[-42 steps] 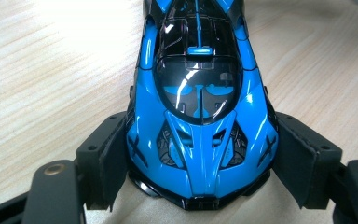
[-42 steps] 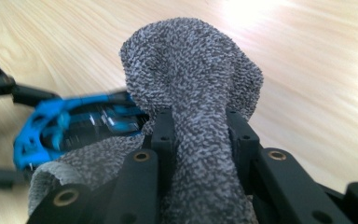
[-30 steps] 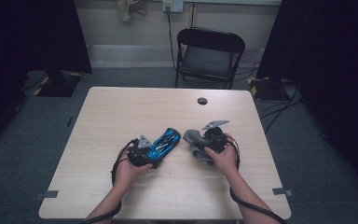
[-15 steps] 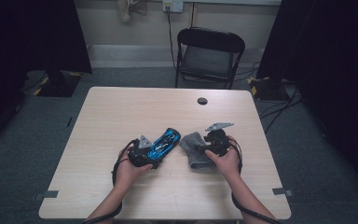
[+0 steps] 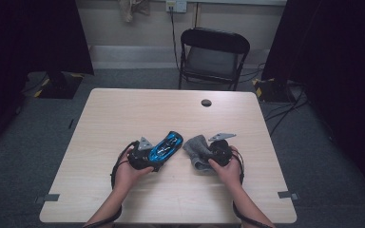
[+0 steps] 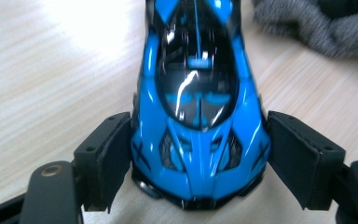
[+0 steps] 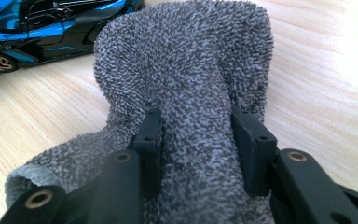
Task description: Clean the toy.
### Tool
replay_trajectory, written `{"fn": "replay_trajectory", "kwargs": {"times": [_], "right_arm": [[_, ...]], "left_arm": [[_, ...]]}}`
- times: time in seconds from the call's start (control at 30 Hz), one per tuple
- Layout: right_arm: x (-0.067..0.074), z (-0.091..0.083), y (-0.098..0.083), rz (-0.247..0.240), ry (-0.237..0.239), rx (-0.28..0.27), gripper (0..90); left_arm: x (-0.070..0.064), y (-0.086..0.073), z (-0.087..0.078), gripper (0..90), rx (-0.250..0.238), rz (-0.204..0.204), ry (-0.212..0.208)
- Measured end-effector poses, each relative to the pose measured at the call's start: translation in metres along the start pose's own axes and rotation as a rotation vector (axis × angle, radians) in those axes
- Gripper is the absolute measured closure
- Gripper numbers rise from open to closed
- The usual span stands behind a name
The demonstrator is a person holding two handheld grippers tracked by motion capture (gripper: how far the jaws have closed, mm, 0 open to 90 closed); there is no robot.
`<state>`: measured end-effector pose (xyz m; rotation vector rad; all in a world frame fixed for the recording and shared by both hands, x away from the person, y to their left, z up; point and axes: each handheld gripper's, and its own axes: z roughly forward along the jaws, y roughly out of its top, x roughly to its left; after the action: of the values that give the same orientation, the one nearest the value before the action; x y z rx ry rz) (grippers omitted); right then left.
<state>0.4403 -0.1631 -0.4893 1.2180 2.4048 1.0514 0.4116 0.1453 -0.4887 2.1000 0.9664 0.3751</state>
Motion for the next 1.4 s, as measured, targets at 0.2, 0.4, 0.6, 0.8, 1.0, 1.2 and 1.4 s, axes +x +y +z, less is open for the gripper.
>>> {"fn": "replay_trajectory", "kwargs": {"times": [0.2,0.4,0.6,0.8,1.0,1.2,1.4], "right_arm": [[0.000,0.001,0.002,-0.006,0.001,0.012,61.0],[-0.001,0.001,0.002,-0.004,0.003,0.012,61.2],[-0.002,0.000,0.001,-0.010,0.006,0.010,61.4],[-0.001,0.001,0.001,-0.010,0.004,0.009,61.4],[-0.001,0.001,0.002,-0.002,0.011,0.012,63.9],[0.004,-0.001,0.006,0.006,-0.014,0.014,70.3],[0.019,0.003,0.019,0.026,-0.042,-0.007,71.3]], "left_arm": [[0.006,0.020,-0.008,23.2,-0.073,-0.013,-0.018],[0.012,0.029,0.005,26.9,-0.040,-0.007,-0.022],[0.010,0.029,0.010,37.4,-0.036,0.027,-0.029],[0.008,0.028,0.015,45.0,-0.014,0.053,-0.045],[0.008,0.030,0.014,46.0,0.009,0.067,-0.035],[0.006,0.030,0.015,46.3,0.004,0.063,-0.024],[0.006,0.030,0.016,46.4,-0.002,0.047,-0.029]]}}
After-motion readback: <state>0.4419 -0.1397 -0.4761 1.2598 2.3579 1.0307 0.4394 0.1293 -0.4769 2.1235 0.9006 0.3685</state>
